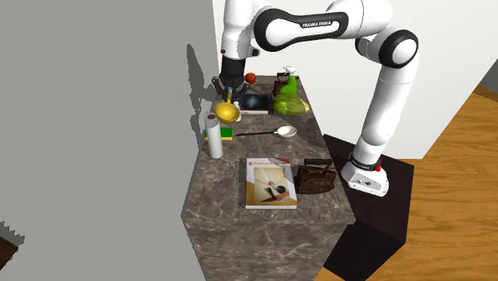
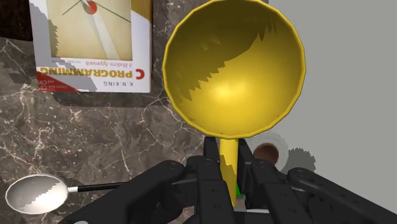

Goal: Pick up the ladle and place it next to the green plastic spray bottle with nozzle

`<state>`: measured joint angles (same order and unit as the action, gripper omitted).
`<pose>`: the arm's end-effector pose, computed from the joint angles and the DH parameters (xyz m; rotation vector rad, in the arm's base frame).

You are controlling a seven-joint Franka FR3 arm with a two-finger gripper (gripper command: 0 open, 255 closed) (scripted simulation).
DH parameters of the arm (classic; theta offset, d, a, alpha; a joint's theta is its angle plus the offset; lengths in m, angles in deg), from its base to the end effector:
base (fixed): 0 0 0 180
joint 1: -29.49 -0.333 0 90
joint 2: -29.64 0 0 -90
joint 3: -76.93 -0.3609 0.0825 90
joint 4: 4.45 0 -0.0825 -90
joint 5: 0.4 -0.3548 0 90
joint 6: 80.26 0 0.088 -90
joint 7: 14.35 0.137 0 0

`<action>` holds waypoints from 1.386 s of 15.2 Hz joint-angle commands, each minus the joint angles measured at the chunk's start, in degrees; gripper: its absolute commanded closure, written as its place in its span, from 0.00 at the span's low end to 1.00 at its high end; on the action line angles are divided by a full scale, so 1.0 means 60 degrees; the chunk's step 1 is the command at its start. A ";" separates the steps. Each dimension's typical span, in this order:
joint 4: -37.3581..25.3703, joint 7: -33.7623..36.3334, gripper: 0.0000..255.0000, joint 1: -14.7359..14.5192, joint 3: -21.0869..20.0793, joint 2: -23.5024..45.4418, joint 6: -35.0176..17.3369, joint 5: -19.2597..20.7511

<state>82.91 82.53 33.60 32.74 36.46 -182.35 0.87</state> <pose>0.4634 0.3514 0.6328 -2.5980 1.4180 -0.0101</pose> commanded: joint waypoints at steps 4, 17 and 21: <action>-0.0943 0.0159 1.00 -0.0158 -0.0042 0.0282 0.0733 0.0229; 0.1715 -0.3666 1.00 0.1793 0.1823 -0.2738 0.0779 -0.2234; 0.2199 -0.4753 1.00 0.2123 0.2549 -0.3226 0.0927 -0.2503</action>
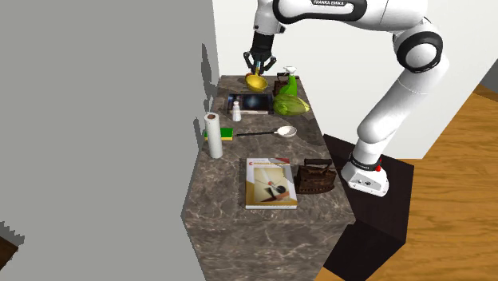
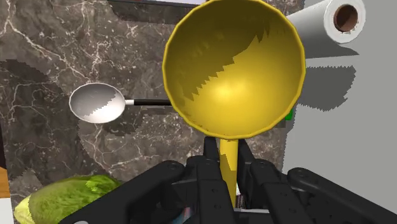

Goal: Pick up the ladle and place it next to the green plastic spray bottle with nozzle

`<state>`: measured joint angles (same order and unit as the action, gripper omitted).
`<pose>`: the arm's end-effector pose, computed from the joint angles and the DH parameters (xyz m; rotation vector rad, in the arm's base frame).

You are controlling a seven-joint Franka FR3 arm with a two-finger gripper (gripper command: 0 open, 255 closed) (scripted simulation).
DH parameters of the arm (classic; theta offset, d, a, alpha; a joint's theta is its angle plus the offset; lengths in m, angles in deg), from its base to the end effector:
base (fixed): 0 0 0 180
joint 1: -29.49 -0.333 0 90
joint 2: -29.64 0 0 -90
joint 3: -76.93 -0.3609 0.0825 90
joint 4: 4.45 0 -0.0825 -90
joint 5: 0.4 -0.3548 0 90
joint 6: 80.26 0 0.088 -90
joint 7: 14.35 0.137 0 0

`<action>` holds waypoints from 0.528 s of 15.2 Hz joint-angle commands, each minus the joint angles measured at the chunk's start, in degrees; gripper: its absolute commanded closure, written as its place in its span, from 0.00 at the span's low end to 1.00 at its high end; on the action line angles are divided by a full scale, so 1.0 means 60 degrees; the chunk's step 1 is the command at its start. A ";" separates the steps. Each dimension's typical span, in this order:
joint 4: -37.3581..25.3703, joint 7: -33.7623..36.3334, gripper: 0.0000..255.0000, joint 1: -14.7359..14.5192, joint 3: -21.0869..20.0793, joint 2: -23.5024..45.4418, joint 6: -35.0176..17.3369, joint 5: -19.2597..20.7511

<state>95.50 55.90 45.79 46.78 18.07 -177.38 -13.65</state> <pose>0.4503 0.1704 0.6597 -2.5976 1.4209 -0.0102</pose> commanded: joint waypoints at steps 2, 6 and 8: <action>0.0273 -0.0828 1.00 0.0251 0.0557 -0.0325 0.0178 -0.0149; 0.0485 -0.1806 1.00 0.0573 0.1220 -0.0505 0.0342 -0.0180; 0.0525 -0.2276 1.00 0.0741 0.1533 -0.0528 0.0425 -0.0159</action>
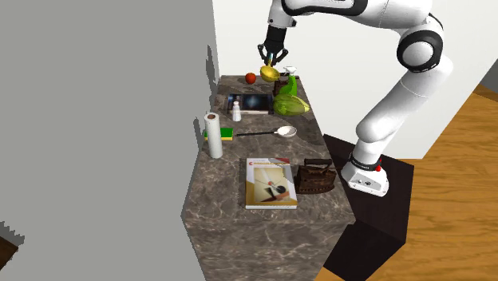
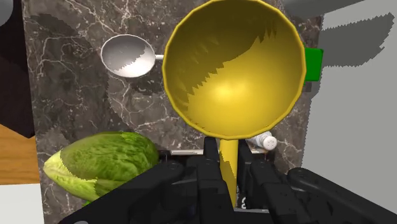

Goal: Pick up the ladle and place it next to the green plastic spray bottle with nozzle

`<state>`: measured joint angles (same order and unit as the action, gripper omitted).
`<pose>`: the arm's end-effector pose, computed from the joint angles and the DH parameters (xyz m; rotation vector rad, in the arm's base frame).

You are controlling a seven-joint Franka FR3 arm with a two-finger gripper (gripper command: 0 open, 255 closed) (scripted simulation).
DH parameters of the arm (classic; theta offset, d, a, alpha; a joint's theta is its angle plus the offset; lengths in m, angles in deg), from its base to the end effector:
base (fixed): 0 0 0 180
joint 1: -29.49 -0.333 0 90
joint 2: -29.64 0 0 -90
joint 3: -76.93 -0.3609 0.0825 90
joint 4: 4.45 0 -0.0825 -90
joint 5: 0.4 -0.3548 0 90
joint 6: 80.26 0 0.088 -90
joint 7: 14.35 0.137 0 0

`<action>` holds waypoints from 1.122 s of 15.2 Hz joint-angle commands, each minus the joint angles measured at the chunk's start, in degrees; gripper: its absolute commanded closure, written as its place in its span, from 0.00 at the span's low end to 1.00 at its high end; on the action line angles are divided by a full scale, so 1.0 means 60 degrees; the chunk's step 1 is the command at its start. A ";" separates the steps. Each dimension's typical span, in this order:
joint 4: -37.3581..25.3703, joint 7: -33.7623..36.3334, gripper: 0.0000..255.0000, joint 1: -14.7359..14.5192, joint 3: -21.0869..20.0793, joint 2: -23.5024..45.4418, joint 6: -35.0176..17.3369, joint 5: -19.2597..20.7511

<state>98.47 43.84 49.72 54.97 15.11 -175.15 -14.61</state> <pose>0.4492 0.0713 0.6609 -2.5971 1.4211 -0.0100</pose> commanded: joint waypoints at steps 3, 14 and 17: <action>0.0009 -0.0948 1.00 0.0341 0.0618 0.0013 0.0178 0.0064; -0.0933 -0.3258 1.00 0.1299 0.2089 0.0945 0.0686 0.0432; -0.1441 -0.3841 1.00 0.1565 0.2438 0.1395 0.0861 0.0522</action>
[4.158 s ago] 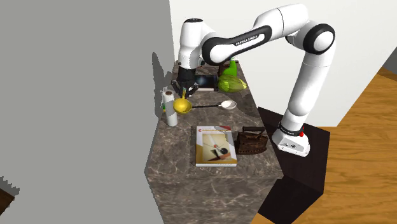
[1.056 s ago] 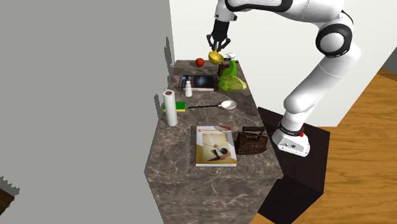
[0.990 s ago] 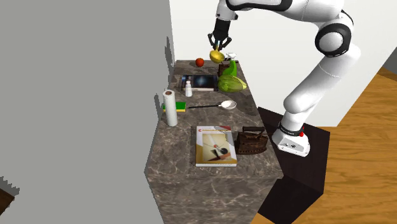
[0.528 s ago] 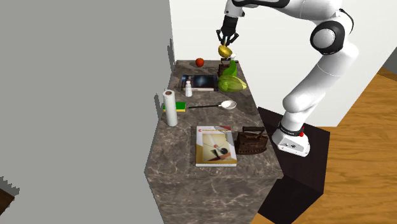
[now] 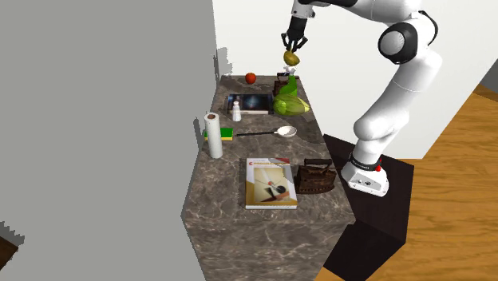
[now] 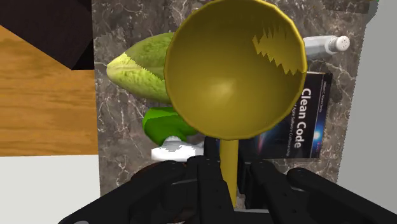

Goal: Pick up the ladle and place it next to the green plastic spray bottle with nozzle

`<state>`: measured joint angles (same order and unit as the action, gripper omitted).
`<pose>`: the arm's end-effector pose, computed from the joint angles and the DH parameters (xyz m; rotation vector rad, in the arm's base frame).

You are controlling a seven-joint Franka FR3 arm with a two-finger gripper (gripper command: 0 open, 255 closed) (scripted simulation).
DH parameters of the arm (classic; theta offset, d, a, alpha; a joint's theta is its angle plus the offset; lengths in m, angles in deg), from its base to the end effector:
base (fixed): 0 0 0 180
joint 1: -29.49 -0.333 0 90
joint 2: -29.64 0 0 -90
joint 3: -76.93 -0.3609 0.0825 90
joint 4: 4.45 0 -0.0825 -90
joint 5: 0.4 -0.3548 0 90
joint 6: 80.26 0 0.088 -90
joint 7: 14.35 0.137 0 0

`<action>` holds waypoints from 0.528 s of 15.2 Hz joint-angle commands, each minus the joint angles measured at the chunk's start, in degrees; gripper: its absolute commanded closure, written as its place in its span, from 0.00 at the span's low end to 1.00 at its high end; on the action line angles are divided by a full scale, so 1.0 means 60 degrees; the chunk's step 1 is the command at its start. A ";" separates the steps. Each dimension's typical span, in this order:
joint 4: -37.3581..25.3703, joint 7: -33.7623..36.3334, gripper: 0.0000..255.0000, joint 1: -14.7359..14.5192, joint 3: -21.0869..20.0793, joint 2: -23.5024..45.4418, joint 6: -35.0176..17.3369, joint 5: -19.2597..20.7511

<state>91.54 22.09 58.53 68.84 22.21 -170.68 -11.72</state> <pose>0.4603 -0.1418 0.6604 -2.5967 1.4201 -0.0100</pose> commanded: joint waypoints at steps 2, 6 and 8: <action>-0.0693 -0.0593 1.00 0.0276 0.0346 0.0558 0.0251 0.0091; -0.1688 -0.1318 1.00 0.0651 0.0741 0.1369 0.0574 0.0159; -0.2291 -0.1663 1.00 0.0842 0.0924 0.1840 0.0772 0.0174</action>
<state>80.41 13.26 62.97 73.80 31.28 -166.89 -10.77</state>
